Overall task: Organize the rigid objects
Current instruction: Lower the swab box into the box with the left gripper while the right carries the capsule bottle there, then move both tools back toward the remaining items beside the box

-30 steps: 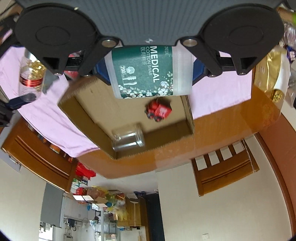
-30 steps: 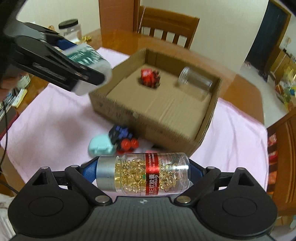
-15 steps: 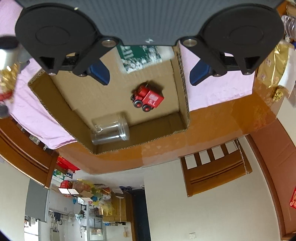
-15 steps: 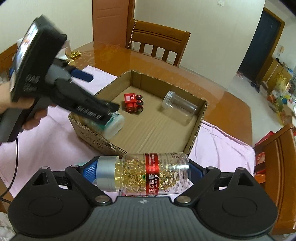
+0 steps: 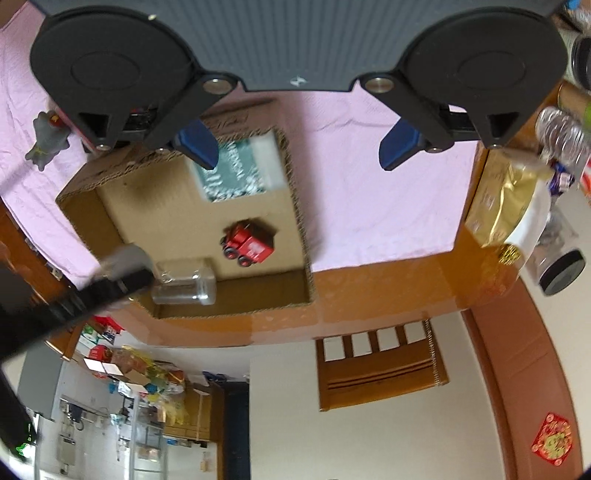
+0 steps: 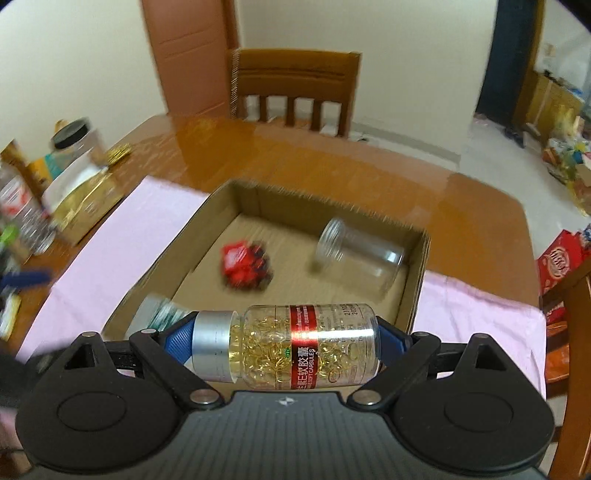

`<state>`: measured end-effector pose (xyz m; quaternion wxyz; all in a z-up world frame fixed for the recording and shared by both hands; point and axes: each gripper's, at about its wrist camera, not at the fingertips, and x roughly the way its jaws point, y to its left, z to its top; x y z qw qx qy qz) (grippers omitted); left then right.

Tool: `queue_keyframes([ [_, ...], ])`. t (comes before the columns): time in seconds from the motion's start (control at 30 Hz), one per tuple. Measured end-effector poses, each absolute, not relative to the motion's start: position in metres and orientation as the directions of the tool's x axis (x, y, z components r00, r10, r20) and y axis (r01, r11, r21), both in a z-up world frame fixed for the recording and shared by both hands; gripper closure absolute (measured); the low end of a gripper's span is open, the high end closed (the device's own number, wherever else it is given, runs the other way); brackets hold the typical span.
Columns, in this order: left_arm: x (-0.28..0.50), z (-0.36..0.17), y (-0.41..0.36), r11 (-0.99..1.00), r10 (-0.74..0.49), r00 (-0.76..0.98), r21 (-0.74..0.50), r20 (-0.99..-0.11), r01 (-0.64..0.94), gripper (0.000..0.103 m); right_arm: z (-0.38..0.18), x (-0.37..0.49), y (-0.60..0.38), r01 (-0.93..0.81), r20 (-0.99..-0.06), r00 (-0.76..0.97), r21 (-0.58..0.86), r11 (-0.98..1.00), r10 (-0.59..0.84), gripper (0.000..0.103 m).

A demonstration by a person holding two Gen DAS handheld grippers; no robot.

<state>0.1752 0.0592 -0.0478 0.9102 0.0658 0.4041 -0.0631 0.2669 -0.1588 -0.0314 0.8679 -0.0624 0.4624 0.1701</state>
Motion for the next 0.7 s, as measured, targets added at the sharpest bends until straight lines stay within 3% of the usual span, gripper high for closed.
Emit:
queue_keyframes([
  [0.2, 0.167, -0.054, 0.071, 0.989, -0.051, 0.651, 0.054, -0.758, 0.14, 0.008, -0.049, 0.29, -0.16, -0.308, -0.839, 0.502, 0.053, 0.95, 0.209, 0.0],
  [0.7, 0.157, -0.063, 0.071, 0.991, -0.061, 0.654, 0.03, -0.754, 0.127, 0.004, -0.051, 0.22, -0.163, -0.308, -0.834, 0.525, 0.001, 0.951, 0.171, 0.0],
])
